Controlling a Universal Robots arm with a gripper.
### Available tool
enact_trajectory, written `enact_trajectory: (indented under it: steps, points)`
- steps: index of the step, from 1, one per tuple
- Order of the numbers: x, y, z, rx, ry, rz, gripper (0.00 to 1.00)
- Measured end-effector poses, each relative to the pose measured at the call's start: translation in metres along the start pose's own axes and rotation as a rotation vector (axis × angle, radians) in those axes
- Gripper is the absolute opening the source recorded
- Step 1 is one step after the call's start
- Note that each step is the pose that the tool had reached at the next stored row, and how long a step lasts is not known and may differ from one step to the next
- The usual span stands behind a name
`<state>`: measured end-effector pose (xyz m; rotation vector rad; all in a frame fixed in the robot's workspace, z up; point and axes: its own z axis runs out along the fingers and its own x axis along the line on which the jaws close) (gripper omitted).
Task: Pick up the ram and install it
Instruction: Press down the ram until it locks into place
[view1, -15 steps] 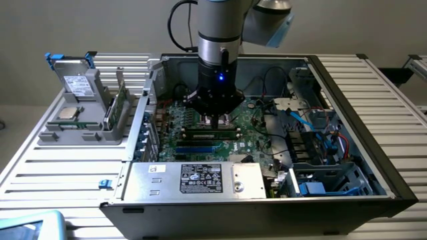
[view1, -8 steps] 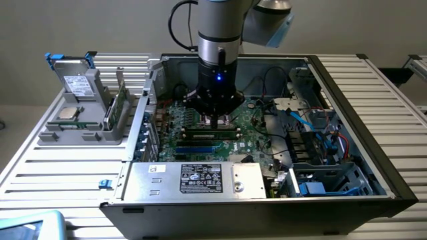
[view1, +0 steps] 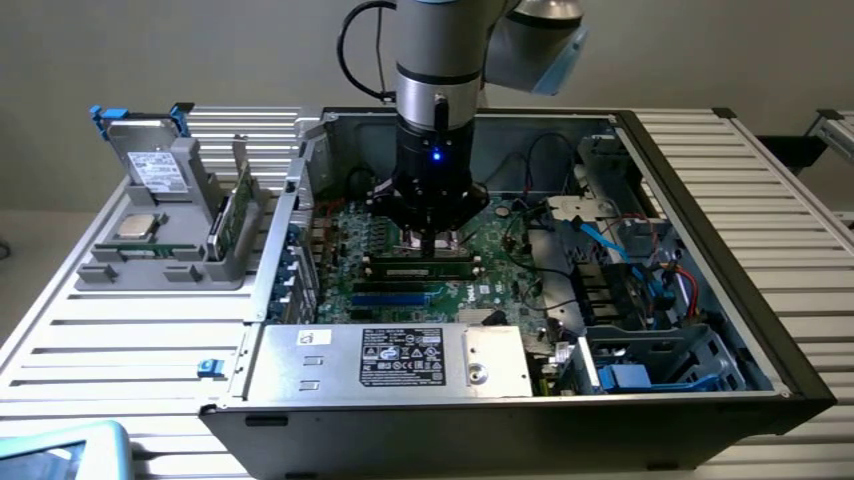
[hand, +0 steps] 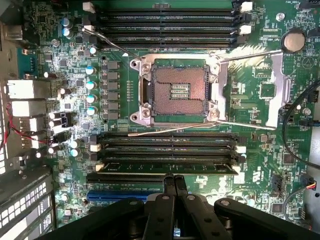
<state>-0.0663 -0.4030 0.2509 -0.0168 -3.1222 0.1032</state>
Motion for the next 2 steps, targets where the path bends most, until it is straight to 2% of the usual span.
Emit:
enact_trajectory:
  steps: [2]
  points:
    - [0.0000,0.0000,0.0000,0.0001,0.0000,0.000,0.11]
